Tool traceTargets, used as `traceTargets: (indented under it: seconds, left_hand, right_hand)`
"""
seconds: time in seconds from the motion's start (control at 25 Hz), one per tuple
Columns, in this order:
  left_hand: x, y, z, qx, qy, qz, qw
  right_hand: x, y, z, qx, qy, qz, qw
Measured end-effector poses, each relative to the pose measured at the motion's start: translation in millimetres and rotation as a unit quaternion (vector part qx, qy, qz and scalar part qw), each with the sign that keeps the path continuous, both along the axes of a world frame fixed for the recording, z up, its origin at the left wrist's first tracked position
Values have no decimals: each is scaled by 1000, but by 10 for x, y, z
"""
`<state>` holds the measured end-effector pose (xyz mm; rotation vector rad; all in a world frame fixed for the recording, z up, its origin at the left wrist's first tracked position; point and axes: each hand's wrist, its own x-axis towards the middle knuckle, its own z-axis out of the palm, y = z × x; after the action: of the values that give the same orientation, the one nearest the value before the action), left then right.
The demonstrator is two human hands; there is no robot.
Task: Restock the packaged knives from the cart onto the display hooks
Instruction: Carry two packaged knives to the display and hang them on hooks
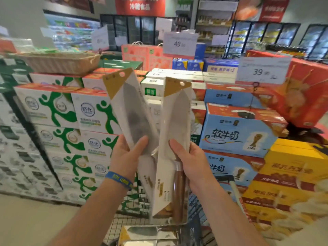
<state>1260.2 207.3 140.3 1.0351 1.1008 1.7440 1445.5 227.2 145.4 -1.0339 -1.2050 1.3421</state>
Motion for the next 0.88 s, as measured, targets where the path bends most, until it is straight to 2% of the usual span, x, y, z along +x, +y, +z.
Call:
traceTargets:
  seconds: [0.16, 0.28, 0.52, 0.72, 0.88]
  left_hand:
    - [190, 24, 246, 50, 86, 43, 994]
    - [443, 111, 374, 80, 152, 34, 985]
    - [768, 292, 444, 86, 158, -58, 982]
    - [989, 273, 545, 110, 134, -182, 968]
    - [1405, -50, 371, 111, 127, -305, 937]
  right_hand:
    - [544, -46, 233, 51, -38, -66, 996]
    - [822, -162, 344, 58, -52, -142, 987]
    - [1135, -549, 479, 36, -93, -286, 953]
    - [1161, -1041, 628, 39, -139, -406, 902]
    - [1280, -1797, 518, -14, -167, -541, 824]
